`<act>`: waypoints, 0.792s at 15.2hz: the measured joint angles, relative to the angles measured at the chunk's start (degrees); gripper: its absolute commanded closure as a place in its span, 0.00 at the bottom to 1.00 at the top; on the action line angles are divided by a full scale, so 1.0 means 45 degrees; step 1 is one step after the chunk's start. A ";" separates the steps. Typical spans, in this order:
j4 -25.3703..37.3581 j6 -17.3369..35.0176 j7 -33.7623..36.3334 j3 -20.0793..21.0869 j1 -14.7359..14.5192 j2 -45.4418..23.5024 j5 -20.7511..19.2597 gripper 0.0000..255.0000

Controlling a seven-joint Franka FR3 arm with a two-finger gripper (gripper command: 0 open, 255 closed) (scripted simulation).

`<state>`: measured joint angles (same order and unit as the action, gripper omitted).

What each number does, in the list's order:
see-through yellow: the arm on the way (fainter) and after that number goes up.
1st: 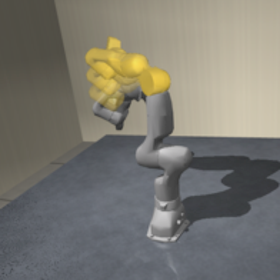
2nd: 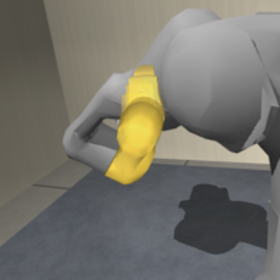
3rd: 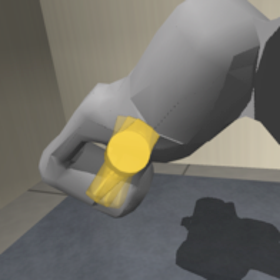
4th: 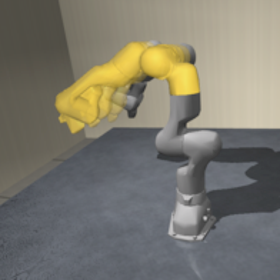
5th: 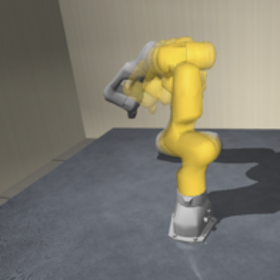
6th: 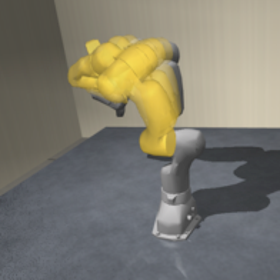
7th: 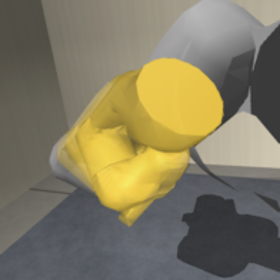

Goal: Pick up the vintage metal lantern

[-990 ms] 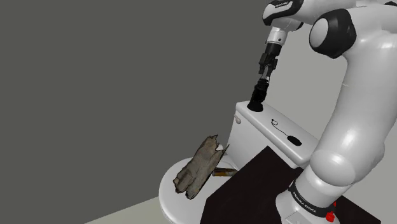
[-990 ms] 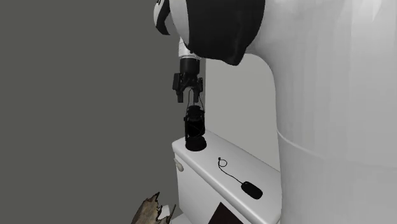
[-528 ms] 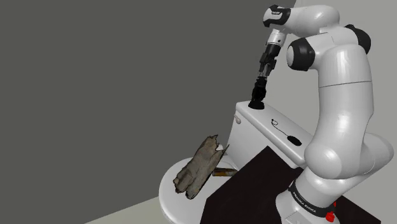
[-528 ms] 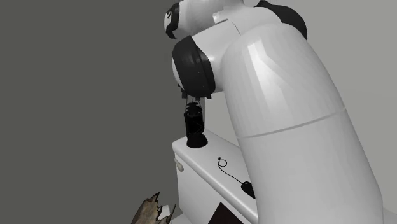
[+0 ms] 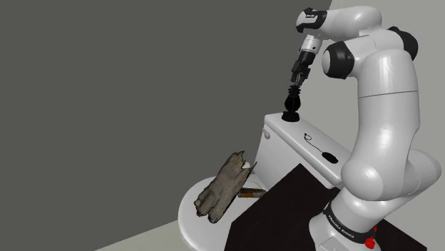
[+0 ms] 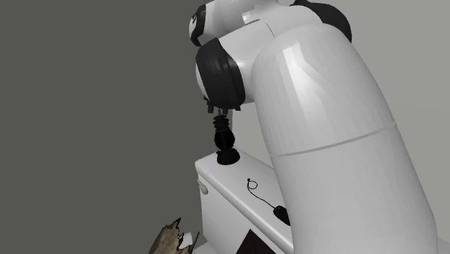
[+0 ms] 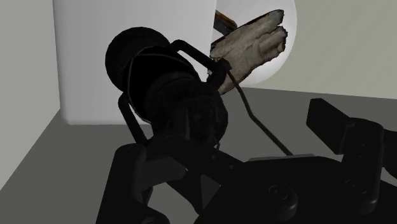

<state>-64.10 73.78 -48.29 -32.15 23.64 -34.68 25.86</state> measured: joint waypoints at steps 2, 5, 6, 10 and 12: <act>0.0347 0.0007 -0.0071 -0.0029 0.0229 -0.0082 0.0030 1.00; 0.0967 -0.0579 0.0215 0.0008 0.0396 -0.0355 0.0131 1.00; 0.1159 -0.0787 0.0242 0.0024 0.0468 -0.0448 0.0168 1.00; 0.0784 -0.0434 0.0118 -0.0022 0.0360 -0.0319 0.0107 1.00; 0.0017 0.0133 0.0096 -0.0072 0.0004 0.0085 -0.0072 1.00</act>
<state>-64.02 74.38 -47.85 -32.47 23.66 -34.30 25.54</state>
